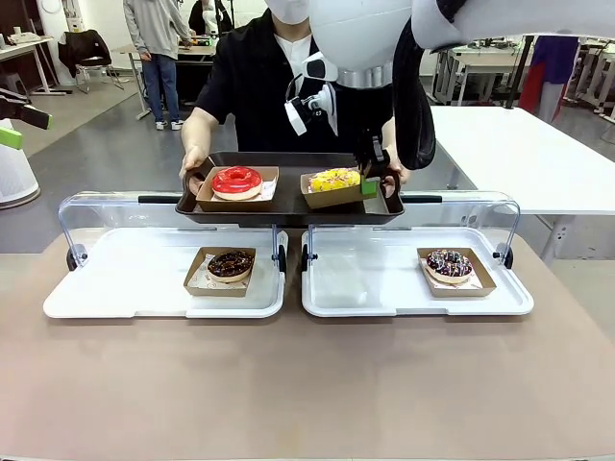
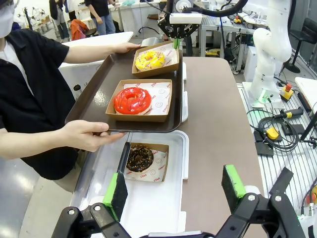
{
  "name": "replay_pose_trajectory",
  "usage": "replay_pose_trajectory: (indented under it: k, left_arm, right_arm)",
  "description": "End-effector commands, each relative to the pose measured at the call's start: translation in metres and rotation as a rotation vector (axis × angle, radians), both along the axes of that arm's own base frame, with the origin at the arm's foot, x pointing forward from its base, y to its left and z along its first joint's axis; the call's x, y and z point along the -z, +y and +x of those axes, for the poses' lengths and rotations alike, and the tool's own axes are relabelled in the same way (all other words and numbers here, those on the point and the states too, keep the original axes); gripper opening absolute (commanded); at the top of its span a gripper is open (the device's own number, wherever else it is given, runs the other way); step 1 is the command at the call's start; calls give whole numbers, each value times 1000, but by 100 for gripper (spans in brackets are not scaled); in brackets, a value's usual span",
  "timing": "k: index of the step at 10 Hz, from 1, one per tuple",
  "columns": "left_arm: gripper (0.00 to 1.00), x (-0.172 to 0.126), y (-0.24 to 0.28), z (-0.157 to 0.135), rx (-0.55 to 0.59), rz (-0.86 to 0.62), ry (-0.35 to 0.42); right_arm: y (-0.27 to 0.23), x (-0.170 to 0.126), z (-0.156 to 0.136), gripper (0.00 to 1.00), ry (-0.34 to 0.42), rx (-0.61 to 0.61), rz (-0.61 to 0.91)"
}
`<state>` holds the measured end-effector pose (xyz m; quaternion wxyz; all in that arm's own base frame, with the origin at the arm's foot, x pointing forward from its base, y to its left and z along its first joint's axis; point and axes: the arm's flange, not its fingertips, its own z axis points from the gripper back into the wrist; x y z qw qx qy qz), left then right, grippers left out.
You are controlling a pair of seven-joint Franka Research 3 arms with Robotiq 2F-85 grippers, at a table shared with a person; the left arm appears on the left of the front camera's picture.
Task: Provide the desired donut to the person.
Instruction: Place the picked Paper togo box onto the Handle tray extended by the person.
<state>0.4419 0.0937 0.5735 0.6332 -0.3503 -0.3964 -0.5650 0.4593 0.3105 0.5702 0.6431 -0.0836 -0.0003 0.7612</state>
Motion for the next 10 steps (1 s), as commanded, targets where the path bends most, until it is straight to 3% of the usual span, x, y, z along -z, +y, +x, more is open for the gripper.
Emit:
replay_pose_trajectory:
  k: [1, 2, 3, 4, 6, 8, 9, 10]
  left_arm:
    - [100, 0, 1, -1, -2, -8, -5]
    - [100, 0, 1, -1, -2, -8, -5]
    - [100, 0, 1, -1, -2, -8, -5]
    - [100, 0, 1, -1, -2, -8, -5]
    - [100, 0, 1, -1, -2, -8, -5]
    - [100, 0, 1, -1, -2, -8, -5]
    - [100, 0, 1, -1, -2, -8, -5]
    - [100, 0, 1, -1, -2, -8, -5]
  right_arm:
    - [-2, 7, 2, 1, -3, 46, 67]
    - [-2, 7, 4, 1, -3, 54, 87]
    - [-1, 7, 4, 16, -1, 58, 97]
    - [-1, 6, 4, 50, 5, 61, 103]
    - [0, 5, 4, 100, 7, 63, 107]
    - [-1, 3, 4, 100, 4, 61, 113]
    - [-1, 3, 4, 95, 6, 60, 114]
    - [0, 3, 3, 100, 8, 58, 115]
